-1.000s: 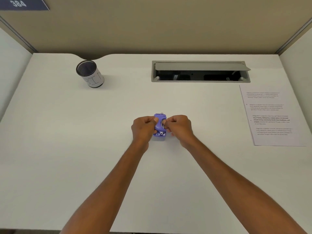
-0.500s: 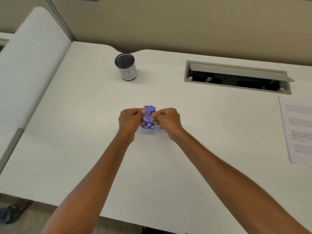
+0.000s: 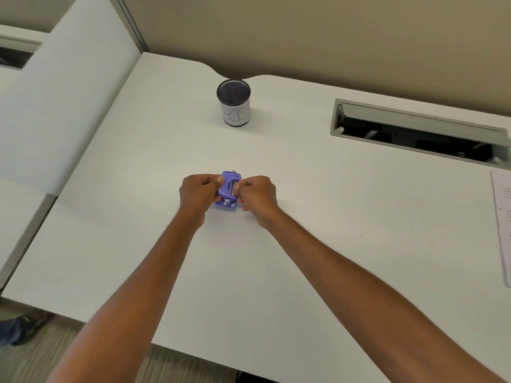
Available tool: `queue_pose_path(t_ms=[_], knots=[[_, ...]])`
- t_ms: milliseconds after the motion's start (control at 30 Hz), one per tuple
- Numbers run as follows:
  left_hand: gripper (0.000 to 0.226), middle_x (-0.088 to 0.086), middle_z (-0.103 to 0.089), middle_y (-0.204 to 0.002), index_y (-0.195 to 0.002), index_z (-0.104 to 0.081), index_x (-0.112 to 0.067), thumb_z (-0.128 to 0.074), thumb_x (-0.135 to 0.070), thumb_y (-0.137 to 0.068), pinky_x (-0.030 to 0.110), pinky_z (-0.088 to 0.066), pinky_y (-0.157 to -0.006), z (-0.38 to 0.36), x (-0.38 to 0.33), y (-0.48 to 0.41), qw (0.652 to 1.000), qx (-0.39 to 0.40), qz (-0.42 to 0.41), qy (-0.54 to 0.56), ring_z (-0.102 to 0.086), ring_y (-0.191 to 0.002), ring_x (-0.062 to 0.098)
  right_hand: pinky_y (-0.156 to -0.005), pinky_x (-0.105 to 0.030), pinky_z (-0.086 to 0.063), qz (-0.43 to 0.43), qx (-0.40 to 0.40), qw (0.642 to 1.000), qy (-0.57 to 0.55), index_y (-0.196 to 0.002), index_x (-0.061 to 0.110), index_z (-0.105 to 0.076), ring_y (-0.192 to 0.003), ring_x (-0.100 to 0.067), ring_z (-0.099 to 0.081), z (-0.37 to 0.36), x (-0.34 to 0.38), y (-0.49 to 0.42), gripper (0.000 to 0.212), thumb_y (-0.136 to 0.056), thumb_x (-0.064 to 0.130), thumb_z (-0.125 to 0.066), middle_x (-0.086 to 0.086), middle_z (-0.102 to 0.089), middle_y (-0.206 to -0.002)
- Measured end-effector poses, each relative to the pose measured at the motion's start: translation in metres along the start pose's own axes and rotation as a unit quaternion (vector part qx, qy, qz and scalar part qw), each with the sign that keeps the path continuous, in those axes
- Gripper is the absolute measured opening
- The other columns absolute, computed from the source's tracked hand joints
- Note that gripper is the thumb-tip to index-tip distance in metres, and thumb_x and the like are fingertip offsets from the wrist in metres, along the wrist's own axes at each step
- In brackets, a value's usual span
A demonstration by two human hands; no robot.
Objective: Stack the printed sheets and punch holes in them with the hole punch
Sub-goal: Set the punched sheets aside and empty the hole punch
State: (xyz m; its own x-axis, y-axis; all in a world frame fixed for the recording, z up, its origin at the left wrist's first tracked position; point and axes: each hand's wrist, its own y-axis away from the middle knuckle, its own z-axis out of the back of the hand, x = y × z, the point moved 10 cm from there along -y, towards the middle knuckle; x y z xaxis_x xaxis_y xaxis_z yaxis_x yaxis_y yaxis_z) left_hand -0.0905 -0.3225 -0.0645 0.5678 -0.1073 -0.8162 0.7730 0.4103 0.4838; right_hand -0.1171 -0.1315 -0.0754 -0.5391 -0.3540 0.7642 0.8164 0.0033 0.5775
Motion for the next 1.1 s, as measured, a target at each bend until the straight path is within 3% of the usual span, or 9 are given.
queue_pose_path(t_ms=[100, 233, 367, 533, 667, 767, 833, 933, 1100], knots=[[0.013, 0.023, -0.083, -0.107, -0.103, -0.084, -0.008, -0.075, -0.016, -0.104, 0.045, -0.067, -0.095, 0.005, 0.005, -0.004, 1.000, 0.003, 0.000, 0.000, -0.074, -0.084, 0.028, -0.067, -0.044, -0.057, -0.002, 0.004, 1.000, 0.007, -0.084, -0.008, -0.073, -0.066, -0.027, -0.064, -0.008, -0.001, -0.002, 0.016, -0.085, 0.003, -0.060, -0.028, -0.075, -0.083], [0.013, 0.019, -0.083, -0.100, -0.103, -0.084, -0.008, -0.074, -0.016, -0.104, 0.051, -0.066, -0.101, 0.009, 0.012, -0.007, 1.000, 0.007, 0.006, 0.002, -0.074, -0.085, 0.028, -0.068, -0.049, -0.063, -0.003, 0.010, 1.000, 0.020, -0.075, 0.011, -0.073, -0.066, -0.028, -0.070, -0.014, -0.001, -0.001, 0.018, -0.085, 0.004, -0.059, -0.022, -0.075, -0.080], [0.013, 0.021, -0.083, -0.104, -0.101, -0.085, -0.010, -0.074, -0.016, -0.103, 0.057, -0.064, -0.103, 0.009, 0.017, -0.009, 1.000, 0.010, 0.002, -0.003, -0.074, -0.088, 0.031, -0.071, -0.056, -0.066, -0.008, 0.003, 1.000, 0.030, -0.087, -0.006, -0.074, -0.068, -0.028, -0.068, -0.015, -0.005, -0.003, 0.018, -0.085, 0.005, -0.059, -0.027, -0.080, -0.098], [0.013, 0.021, -0.084, -0.104, -0.101, -0.085, -0.010, -0.075, -0.018, -0.102, 0.059, -0.064, -0.103, 0.011, 0.019, -0.008, 1.000, 0.007, 0.001, -0.003, -0.076, -0.090, 0.033, -0.073, -0.056, -0.067, -0.005, 0.004, 1.000, 0.024, -0.094, -0.007, -0.076, -0.069, -0.028, -0.067, -0.016, -0.007, -0.003, 0.021, -0.087, 0.005, -0.060, -0.027, -0.080, -0.098], [0.013, 0.007, -0.084, -0.108, -0.110, -0.083, -0.018, -0.079, -0.025, -0.100, 0.047, -0.064, -0.103, 0.017, 0.015, -0.002, 0.999, -0.029, -0.003, -0.012, -0.080, -0.108, 0.032, -0.064, -0.042, -0.055, 0.003, 0.020, 1.000, -0.002, -0.090, -0.004, -0.076, -0.065, -0.027, -0.062, -0.011, -0.008, 0.002, 0.019, -0.087, 0.005, -0.059, -0.016, -0.072, -0.076], [0.030, -0.006, -0.078, -0.117, -0.124, -0.080, -0.020, -0.075, -0.038, -0.100, 0.033, -0.056, -0.100, 0.029, -0.002, 0.014, 0.989, -0.119, -0.058, -0.073, -0.073, -0.116, 0.021, -0.067, -0.039, -0.055, 0.017, 0.025, 0.999, -0.018, -0.093, 0.005, -0.079, -0.071, -0.023, -0.066, 0.006, -0.012, 0.012, 0.018, -0.093, 0.009, -0.061, -0.015, -0.079, -0.090], [0.027, -0.010, -0.075, -0.118, -0.121, -0.079, -0.023, -0.071, -0.040, -0.102, 0.034, -0.055, -0.098, 0.025, -0.018, 0.033, 0.977, -0.155, -0.124, -0.074, -0.070, -0.111, 0.019, -0.082, -0.038, -0.059, 0.060, 0.006, 0.998, 0.027, -0.103, 0.012, -0.082, -0.089, -0.021, -0.072, 0.027, -0.015, 0.020, 0.018, -0.099, 0.014, -0.064, -0.007, -0.083, -0.108], [0.021, -0.011, -0.074, -0.117, -0.119, -0.079, -0.025, -0.069, -0.037, -0.104, 0.030, -0.054, -0.096, -0.005, -0.032, 0.060, 0.972, -0.125, -0.189, -0.068, -0.068, -0.108, 0.016, -0.100, -0.039, -0.057, 0.134, -0.043, 0.975, 0.172, -0.128, 0.021, -0.078, -0.115, -0.020, -0.071, 0.068, -0.026, 0.037, 0.027, -0.107, 0.024, -0.062, 0.003, -0.078, -0.129], [0.026, -0.013, -0.075, -0.127, -0.129, -0.078, -0.026, -0.074, -0.033, -0.104, 0.036, -0.061, -0.096, -0.086, -0.026, 0.091, 0.971, 0.014, -0.212, -0.113, -0.069, -0.116, 0.010, -0.095, -0.044, -0.056, 0.203, -0.110, 0.917, 0.326, -0.138, 0.016, -0.073, -0.123, -0.029, -0.065, 0.129, -0.064, 0.074, 0.033, -0.109, 0.019, -0.058, -0.005, -0.072, -0.129]])
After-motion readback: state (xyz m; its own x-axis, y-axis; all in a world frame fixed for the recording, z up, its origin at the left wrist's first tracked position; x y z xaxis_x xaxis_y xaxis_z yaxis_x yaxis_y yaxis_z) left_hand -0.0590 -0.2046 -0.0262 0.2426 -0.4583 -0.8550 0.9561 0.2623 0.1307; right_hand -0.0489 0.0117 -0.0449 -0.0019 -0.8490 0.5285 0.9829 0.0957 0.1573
